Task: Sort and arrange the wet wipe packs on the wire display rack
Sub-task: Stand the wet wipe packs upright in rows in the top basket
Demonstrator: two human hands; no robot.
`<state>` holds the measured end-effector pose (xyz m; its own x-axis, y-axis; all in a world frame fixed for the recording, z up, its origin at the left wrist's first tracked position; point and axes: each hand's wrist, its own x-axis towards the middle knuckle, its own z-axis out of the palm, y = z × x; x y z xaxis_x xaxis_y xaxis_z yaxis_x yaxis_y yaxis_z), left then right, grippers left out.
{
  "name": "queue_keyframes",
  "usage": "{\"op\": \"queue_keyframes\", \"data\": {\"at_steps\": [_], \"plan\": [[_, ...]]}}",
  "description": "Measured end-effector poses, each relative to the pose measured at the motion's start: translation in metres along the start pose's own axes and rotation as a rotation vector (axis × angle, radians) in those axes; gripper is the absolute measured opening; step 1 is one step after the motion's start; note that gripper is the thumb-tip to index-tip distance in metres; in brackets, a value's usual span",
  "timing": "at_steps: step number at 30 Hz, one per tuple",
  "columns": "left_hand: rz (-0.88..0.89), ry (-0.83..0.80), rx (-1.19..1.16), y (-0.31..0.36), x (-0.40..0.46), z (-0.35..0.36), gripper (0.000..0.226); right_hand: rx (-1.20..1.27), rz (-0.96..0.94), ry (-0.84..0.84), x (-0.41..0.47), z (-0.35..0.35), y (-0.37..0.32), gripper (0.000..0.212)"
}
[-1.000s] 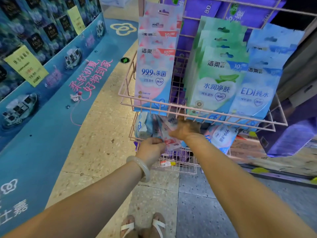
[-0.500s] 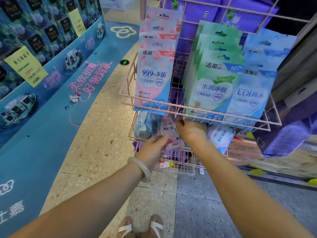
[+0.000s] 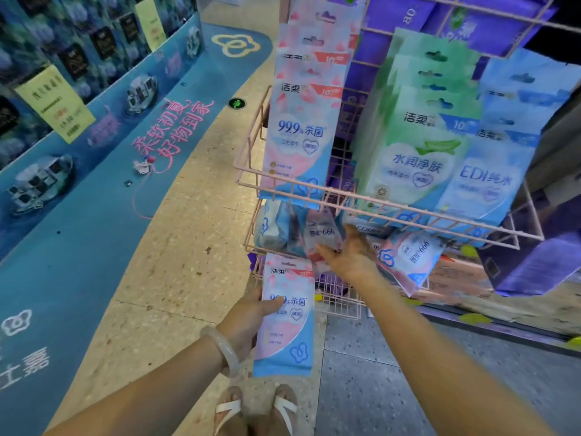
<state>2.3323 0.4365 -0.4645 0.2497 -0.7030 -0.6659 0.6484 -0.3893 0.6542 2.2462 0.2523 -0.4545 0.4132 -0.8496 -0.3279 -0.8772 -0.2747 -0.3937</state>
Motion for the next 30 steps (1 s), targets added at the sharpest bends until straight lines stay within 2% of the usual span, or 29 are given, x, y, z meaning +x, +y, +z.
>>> {"op": "queue_keyframes", "data": {"at_steps": [1, 4, 6, 8, 10, 12, 13, 15, 16, 18, 20, 21, 24, 27, 29, 30], "plan": [[-0.003, -0.009, -0.027, 0.0, -0.002, -0.003, 0.032, -0.042, 0.007, -0.018, 0.007, 0.003, -0.009, 0.078], [0.012, -0.039, -0.096, 0.003, -0.005, -0.011, 0.041, 0.038, -0.029, -0.006, 0.017, 0.015, -0.032, 0.093], [0.004, -0.065, -0.114, 0.005, -0.008, -0.015, 0.042, 0.052, 0.012, 0.002, 0.018, 0.019, -0.037, 0.09], [-0.009, -0.081, -0.1, 0.007, -0.011, -0.02, 0.04, 0.144, 0.083, 0.009, 0.017, 0.01, -0.038, 0.069], [-0.02, -0.096, -0.102, 0.009, -0.015, -0.025, 0.038, 0.434, 0.109, -0.009, 0.01, -0.007, -0.039, 0.033], [-0.048, -0.09, -0.087, 0.008, -0.014, -0.029, 0.036, 0.642, 0.126, -0.069, -0.008, -0.024, -0.03, 0.023], [-0.075, -0.081, -0.077, 0.009, -0.014, -0.03, 0.036, 0.68, 0.105, -0.135, -0.021, -0.033, -0.022, 0.027], [-0.143, -0.08, -0.066, 0.012, -0.014, -0.027, 0.041, 0.691, -0.043, -0.344, -0.054, -0.045, -0.001, 0.054], [-0.177, -0.11, -0.056, 0.015, -0.014, -0.024, 0.047, 0.595, -0.177, -0.432, -0.073, -0.05, 0.006, 0.068], [-0.243, -0.207, -0.02, 0.02, -0.015, -0.015, 0.061, 0.179, -0.493, -0.484, -0.103, -0.052, 0.012, 0.081], [-0.287, -0.324, -0.01, 0.024, -0.019, -0.007, 0.065, -0.169, -0.743, -0.385, -0.116, -0.048, 0.009, 0.083], [-0.3, -0.372, -0.044, 0.025, -0.021, -0.005, 0.064, -0.286, -0.786, -0.34, -0.119, -0.049, 0.003, 0.084], [-0.237, -0.45, -0.078, 0.033, -0.029, -0.01, 0.059, -0.369, -0.817, -0.195, -0.124, -0.059, -0.008, 0.085], [-0.197, -0.606, 0.083, 0.052, -0.044, -0.01, 0.064, -0.28, -0.85, 0.096, -0.136, -0.064, -0.007, 0.076], [-0.117, -0.604, 0.128, 0.065, -0.056, -0.012, 0.07, 0.068, -0.754, 0.211, -0.147, -0.067, -0.011, 0.071], [-0.06, -0.606, 0.106, 0.071, -0.063, -0.012, 0.07, 0.348, -0.67, 0.169, -0.154, -0.073, -0.02, 0.065]]}}
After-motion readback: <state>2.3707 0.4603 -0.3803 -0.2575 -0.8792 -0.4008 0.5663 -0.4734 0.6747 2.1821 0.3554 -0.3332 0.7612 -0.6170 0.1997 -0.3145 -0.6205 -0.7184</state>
